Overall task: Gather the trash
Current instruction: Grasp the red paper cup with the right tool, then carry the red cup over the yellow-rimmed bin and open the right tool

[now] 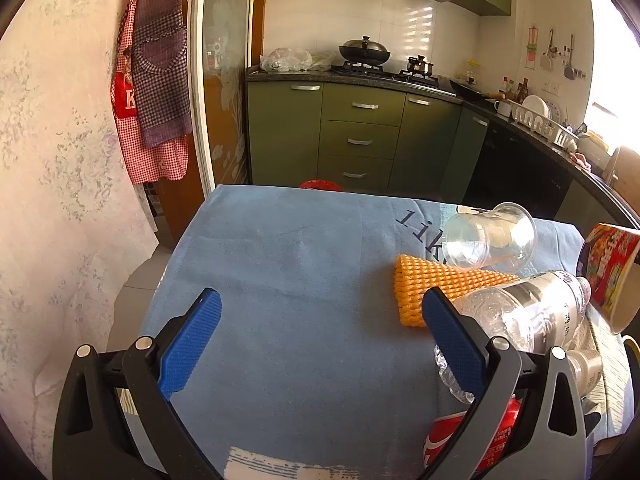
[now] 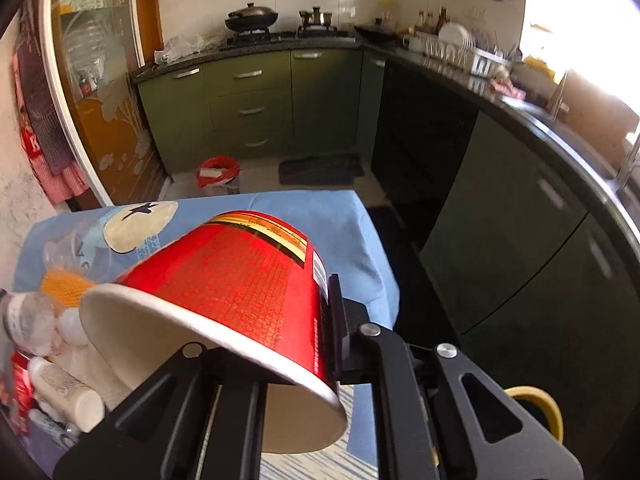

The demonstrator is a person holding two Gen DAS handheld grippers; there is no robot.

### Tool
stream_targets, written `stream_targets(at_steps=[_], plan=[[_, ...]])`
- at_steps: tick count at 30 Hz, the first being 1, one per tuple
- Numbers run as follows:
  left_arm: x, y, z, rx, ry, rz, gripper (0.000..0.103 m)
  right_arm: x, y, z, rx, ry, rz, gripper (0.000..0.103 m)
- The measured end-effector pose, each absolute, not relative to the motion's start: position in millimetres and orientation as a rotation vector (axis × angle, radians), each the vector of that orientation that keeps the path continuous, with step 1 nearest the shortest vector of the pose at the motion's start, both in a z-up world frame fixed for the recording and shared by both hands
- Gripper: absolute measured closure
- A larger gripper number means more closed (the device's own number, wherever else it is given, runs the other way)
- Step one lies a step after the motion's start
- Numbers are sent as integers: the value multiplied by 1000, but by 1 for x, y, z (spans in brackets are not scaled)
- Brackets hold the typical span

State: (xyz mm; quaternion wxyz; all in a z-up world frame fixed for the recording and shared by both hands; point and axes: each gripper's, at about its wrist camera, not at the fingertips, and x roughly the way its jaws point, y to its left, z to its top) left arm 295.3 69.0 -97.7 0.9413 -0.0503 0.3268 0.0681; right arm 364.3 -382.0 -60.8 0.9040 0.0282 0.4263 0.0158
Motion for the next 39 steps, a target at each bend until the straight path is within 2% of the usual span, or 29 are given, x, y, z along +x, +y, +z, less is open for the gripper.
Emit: stream_targets(at_steps=[6, 13, 18, 24, 28, 29, 30, 39], plan=[[290, 73, -93, -110, 646, 149, 4, 360, -439, -56, 298, 1094, 108, 97], [284, 75, -85, -106, 619, 163, 4, 285, -537, -58, 419, 1268, -13, 96], [279, 71, -79, -91, 591, 159, 4, 237, -609, -102, 471, 1399, -183, 95], [275, 69, -74, -88, 571, 149, 4, 218, -647, -157, 579, 1471, -254, 95], [276, 67, -75, -77, 573, 144, 4, 224, -646, -174, 566, 1499, -276, 84], [276, 66, -75, -75, 575, 143, 4, 226, -649, -177, 568, 1499, -287, 72], [276, 66, -76, -73, 577, 142, 4, 226, -650, -177, 570, 1498, -300, 64], [277, 63, -73, -78, 600, 107, 4, 209, -628, -156, 513, 1400, -227, 63]])
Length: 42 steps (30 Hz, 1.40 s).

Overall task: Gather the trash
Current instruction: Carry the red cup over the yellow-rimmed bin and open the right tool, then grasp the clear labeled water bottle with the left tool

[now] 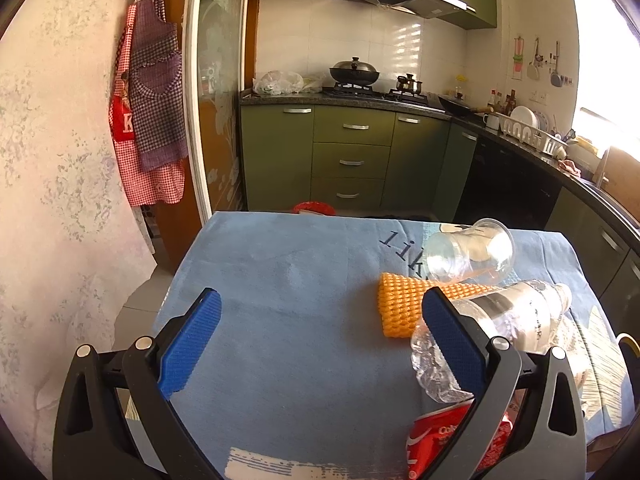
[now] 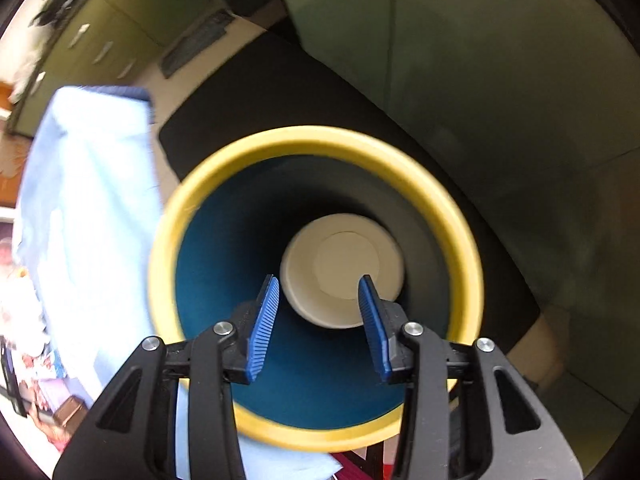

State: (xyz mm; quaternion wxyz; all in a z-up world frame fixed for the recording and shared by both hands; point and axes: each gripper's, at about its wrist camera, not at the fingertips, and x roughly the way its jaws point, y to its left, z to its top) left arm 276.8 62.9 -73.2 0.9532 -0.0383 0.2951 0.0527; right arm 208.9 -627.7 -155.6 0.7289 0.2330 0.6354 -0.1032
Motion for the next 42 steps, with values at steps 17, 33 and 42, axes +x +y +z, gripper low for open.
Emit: stream_targets(at_steps=[17, 33, 42], plan=[[302, -22, -46, 504, 686, -541, 4, 190, -558, -125, 417, 1361, -11, 54], [332, -62, -84, 689, 892, -792, 30, 199, -556, -141, 453, 1379, 12, 50], [331, -69, -103, 664, 997, -856, 37, 205, -555, -152, 467, 1383, 44, 50]])
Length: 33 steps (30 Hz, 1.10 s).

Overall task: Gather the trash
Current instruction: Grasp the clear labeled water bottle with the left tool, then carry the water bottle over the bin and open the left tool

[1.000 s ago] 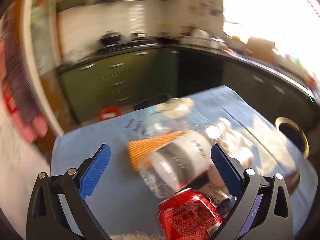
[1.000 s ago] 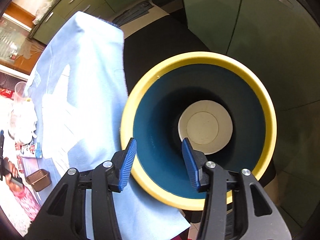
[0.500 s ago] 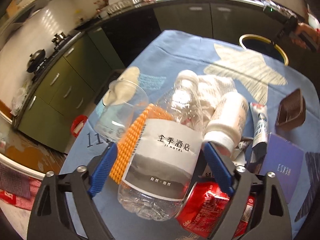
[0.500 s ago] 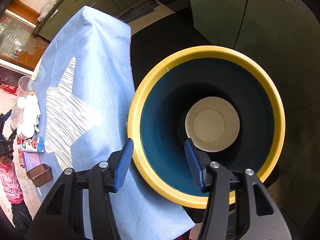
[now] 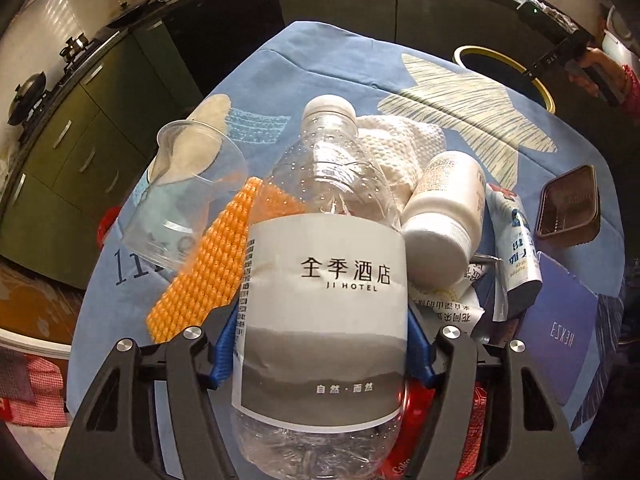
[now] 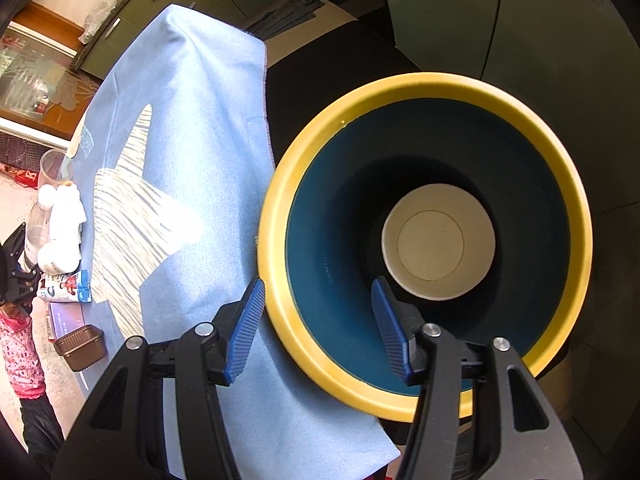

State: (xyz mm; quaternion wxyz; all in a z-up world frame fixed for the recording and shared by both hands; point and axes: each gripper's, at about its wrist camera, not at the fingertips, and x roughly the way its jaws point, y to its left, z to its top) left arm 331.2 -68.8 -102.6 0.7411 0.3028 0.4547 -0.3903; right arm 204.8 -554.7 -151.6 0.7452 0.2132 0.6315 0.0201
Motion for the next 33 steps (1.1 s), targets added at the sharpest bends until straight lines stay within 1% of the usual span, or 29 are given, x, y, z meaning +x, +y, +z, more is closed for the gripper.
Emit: stream_targets(at_steps=[5, 12, 22, 28, 33], plan=[[330, -63, -89, 595, 991, -856, 38, 200, -554, -149, 472, 1361, 62, 50], [317, -60, -55, 553, 921, -799, 38, 182, -549, -145, 477, 1322, 83, 50], [274, -67, -12, 484, 809, -724, 38, 163, -550, -132, 469, 1269, 96, 50], [232, -128, 16, 478, 776, -809, 38, 138, -562, -113, 456, 1197, 68, 50], [201, -218, 7, 525, 817, -996, 38, 109, -589, -108, 476, 1152, 28, 50]])
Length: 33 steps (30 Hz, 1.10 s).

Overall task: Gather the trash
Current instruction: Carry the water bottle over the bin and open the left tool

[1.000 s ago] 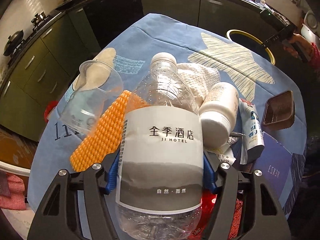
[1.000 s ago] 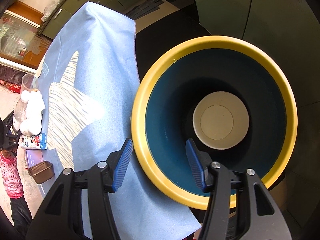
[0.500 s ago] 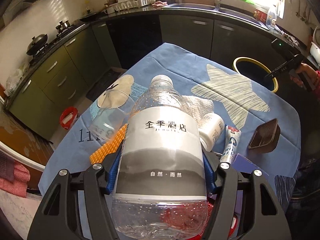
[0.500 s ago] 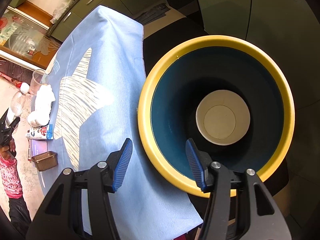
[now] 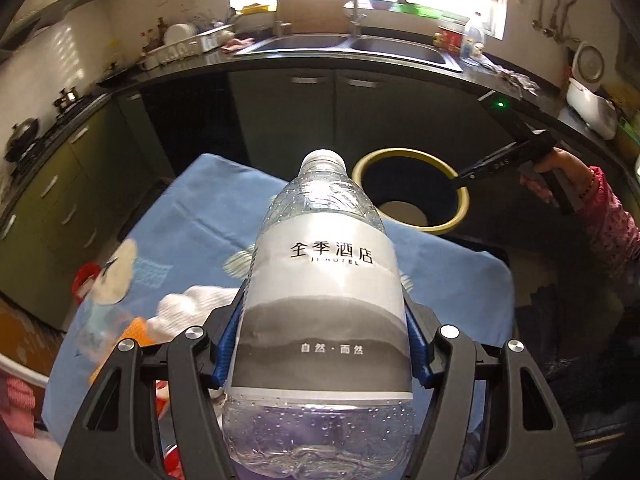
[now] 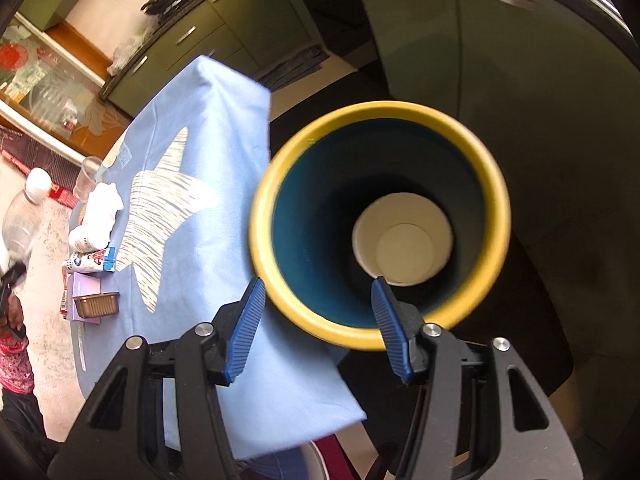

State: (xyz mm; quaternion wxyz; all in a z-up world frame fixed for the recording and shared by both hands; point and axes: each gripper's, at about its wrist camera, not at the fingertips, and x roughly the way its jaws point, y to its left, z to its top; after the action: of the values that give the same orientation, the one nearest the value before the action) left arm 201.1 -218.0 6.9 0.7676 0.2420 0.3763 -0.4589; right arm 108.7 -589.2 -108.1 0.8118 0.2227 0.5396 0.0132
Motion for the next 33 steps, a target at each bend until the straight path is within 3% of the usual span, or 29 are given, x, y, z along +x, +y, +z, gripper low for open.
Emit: stream_targets(at_steps=[11, 19, 23, 33], plan=[[171, -438, -90, 706, 987, -1234, 38, 56, -658, -124, 563, 1109, -63, 49], [195, -531, -155, 754, 1084, -1159, 37, 46, -678, -144, 607, 1118, -76, 49], [200, -545, -154, 738, 1042, -1109, 23, 47, -680, -147, 617, 1119, -78, 45], [185, -457, -66, 504, 918, -1076, 15, 65, -647, -139, 565, 1116, -17, 45]])
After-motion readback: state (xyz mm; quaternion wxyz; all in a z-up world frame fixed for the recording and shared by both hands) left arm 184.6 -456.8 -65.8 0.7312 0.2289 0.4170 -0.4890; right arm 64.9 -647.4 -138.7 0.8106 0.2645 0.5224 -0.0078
